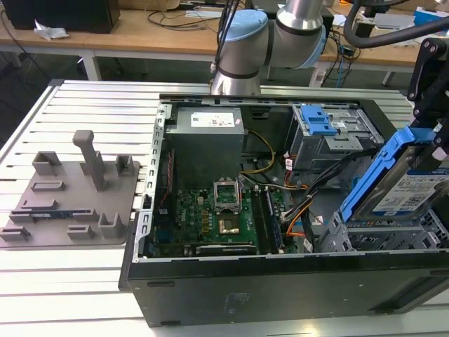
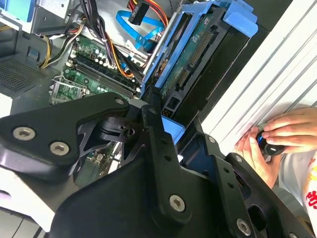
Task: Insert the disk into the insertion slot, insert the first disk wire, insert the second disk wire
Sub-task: 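Insert the disk into the insertion slot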
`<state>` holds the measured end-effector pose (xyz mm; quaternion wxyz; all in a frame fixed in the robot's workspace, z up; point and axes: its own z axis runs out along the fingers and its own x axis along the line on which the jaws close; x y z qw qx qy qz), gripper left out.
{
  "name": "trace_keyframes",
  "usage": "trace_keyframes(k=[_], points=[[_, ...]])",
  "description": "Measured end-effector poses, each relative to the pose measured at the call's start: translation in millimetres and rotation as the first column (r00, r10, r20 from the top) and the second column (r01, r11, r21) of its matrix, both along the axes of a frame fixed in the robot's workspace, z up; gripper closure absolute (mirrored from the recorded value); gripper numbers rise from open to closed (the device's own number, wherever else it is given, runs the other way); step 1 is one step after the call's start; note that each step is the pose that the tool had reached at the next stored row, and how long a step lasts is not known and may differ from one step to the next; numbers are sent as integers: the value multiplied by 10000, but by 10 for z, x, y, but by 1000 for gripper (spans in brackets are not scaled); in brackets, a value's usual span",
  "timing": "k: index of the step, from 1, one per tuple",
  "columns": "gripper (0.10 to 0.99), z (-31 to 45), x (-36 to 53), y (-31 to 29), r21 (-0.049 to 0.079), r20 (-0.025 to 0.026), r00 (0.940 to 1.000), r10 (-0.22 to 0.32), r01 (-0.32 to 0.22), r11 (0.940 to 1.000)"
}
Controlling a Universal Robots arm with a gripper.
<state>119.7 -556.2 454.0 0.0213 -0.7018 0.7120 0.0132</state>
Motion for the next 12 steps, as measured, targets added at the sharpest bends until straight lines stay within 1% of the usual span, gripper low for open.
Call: trace_keyframes(k=[2,5,8,12], points=[[722,-27,0,0,2,-1,10000,1,-1,10000],[722,-104,0,-1,2,0,10000,0,0,10000],[722,-143,0,-1,1,0,10000,0,0,10000],[722,-221,0,-1,2,0,10000,0,0,10000]])
